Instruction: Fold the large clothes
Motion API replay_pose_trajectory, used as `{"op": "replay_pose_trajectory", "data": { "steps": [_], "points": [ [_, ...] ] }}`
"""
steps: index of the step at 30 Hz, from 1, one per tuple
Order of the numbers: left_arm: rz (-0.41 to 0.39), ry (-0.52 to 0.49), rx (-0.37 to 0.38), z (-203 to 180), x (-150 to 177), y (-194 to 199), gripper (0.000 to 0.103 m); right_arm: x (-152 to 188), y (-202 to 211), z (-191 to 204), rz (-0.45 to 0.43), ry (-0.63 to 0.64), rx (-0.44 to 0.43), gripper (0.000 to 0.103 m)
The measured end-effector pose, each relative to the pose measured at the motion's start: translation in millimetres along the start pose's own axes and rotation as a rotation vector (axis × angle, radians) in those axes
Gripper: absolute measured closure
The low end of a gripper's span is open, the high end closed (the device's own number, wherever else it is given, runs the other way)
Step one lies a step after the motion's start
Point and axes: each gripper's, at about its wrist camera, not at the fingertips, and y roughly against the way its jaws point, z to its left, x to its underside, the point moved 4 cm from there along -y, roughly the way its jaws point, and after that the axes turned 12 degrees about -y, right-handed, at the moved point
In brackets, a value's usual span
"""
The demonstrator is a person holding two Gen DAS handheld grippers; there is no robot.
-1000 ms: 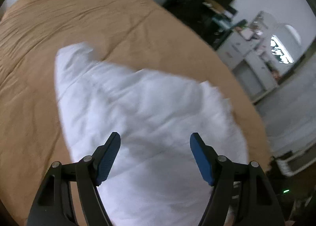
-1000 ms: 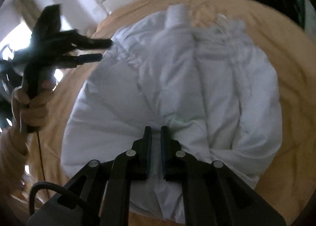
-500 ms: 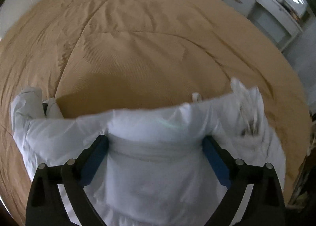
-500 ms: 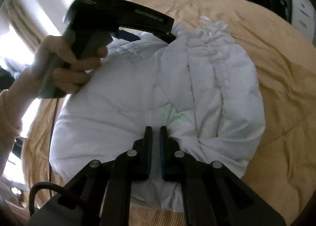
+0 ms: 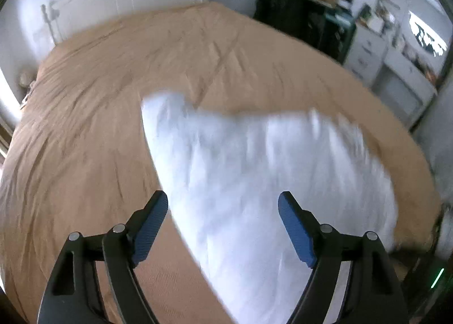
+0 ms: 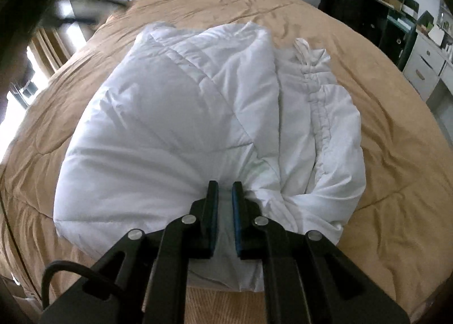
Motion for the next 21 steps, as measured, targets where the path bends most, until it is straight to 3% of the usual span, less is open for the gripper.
{"op": "replay_pose_trajectory", "data": {
  "steps": [3, 5, 10, 14, 15, 17, 19, 21],
  "points": [
    [0.033, -0.047, -0.024, -23, 39, -26, 0.02, 2, 3, -6, 0.015, -0.033, -0.012, 0.093],
    [-0.013, -0.027, -0.049, -27, 46, -27, 0.02, 3, 5, -6, 0.032, -0.043, 0.004, 0.093],
    [0.003, 0.048, 0.041, -18, 42, -32, 0.019, -3, 14, 6, 0.049, 0.003, 0.102, 0.088],
    [0.02, 0.127, 0.105, -9, 46, -37, 0.018, -8, 20, 23, 0.052, 0.082, 0.176, 0.066],
    [0.025, 0.139, 0.109, -6, 46, -38, 0.018, -10, 23, 26, 0.047, 0.102, 0.197, 0.039],
    [0.028, 0.156, 0.113, -1, 45, -44, 0.018, -14, 30, 24, -0.004, 0.128, 0.321, 0.001],
    [0.03, 0.163, 0.128, 1, 44, -46, 0.018, -17, 41, 16, -0.077, 0.136, 0.376, 0.0],
    [0.03, 0.176, 0.144, 2, 44, -50, 0.018, -15, 35, 6, -0.025, 0.103, 0.34, 0.0]
  ]
}}
